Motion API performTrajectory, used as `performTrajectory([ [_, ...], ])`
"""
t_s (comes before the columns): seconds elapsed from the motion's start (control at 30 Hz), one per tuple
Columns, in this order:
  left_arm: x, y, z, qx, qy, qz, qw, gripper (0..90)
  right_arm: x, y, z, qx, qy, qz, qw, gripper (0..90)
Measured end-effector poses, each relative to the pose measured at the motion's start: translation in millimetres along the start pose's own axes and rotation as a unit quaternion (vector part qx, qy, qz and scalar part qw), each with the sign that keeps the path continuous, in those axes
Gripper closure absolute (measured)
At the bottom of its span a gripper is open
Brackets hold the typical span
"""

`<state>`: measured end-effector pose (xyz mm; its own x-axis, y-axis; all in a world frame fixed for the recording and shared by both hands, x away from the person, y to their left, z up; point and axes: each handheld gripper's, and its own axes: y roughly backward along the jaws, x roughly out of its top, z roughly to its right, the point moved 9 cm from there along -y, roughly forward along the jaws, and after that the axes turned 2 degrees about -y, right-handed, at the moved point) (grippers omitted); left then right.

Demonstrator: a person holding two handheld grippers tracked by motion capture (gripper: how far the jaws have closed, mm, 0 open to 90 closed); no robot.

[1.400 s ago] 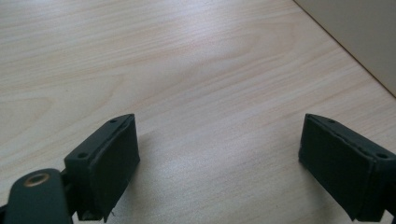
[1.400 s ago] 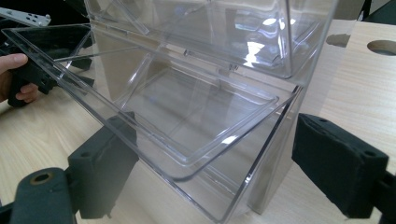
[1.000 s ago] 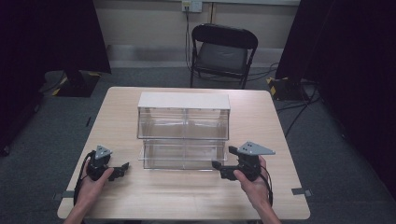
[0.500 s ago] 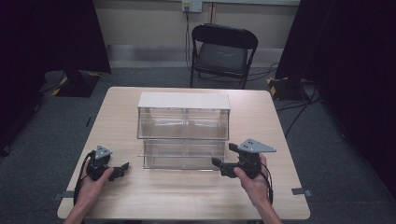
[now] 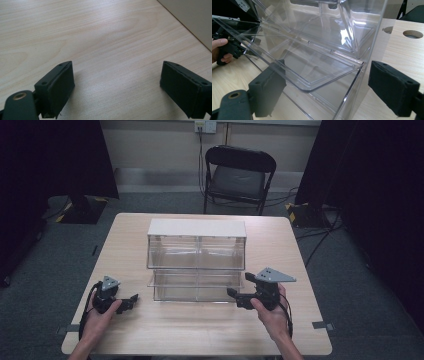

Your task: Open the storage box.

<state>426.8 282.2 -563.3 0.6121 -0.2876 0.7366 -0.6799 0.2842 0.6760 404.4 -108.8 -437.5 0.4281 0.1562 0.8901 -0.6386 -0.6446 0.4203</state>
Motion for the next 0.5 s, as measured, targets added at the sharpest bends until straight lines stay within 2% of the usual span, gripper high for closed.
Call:
performTrajectory([
  [0.5, 0.0, 0.0, 0.1, 0.0, 0.0, 0.0, 1.0, 11.6, 4.8, 0.4, 2.7, 0.0, 0.0, 0.003, 1.0, 13.8],
])
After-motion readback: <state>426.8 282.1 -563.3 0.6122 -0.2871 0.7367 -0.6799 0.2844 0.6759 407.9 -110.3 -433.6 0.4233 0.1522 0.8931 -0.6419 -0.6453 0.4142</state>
